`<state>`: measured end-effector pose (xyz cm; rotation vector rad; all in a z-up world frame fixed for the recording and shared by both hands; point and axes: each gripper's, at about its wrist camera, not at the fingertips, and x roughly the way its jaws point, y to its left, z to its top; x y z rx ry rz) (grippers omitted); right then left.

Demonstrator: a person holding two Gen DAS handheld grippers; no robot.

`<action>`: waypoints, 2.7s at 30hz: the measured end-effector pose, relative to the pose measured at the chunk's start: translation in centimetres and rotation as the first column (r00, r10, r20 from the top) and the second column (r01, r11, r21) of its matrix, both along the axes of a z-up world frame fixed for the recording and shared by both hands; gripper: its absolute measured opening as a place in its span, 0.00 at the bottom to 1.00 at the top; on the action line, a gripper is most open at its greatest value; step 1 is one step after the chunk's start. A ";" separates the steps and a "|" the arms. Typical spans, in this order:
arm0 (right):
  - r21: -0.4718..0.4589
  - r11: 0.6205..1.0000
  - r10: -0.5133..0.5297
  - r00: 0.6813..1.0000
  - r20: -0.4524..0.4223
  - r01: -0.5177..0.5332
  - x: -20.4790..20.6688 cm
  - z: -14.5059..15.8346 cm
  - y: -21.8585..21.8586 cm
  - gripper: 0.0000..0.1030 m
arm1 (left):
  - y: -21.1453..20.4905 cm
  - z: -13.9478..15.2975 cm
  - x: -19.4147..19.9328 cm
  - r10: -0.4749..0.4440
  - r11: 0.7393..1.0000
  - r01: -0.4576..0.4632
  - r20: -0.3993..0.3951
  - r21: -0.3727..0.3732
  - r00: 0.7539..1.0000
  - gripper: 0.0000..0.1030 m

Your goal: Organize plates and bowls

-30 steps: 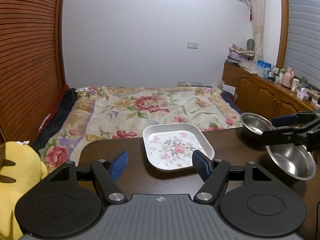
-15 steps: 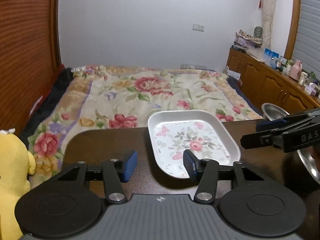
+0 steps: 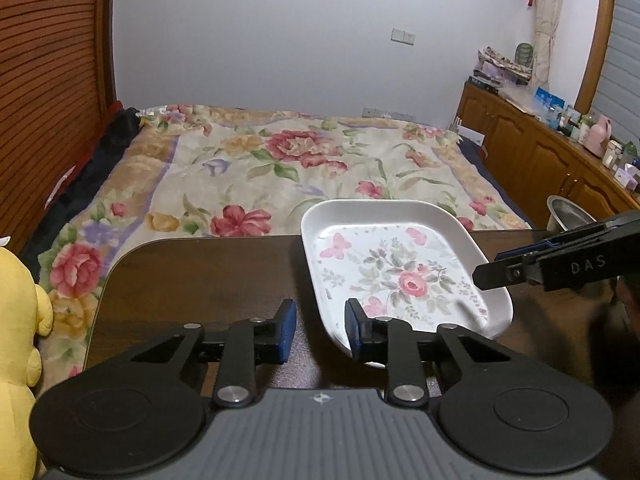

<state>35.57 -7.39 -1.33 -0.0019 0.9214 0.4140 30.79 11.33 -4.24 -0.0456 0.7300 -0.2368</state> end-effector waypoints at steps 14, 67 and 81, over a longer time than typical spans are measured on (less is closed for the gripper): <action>-0.033 0.999 0.010 1.000 -0.013 -0.011 0.4 -0.5 0.4 0.20 | -0.2 -0.8 0.5 -0.005 1.000 0.005 -0.022 -0.019 1.000 0.14; 0.009 0.996 0.089 0.985 0.148 -0.091 -11.0 5.9 0.0 0.12 | 0.6 7.3 -11.6 0.000 0.999 0.005 0.116 -0.041 0.993 0.12; 0.032 0.993 0.105 0.984 0.144 -0.110 -15.0 5.3 -0.8 0.12 | 0.7 7.3 -15.9 0.001 0.997 0.008 0.130 -0.071 0.992 0.12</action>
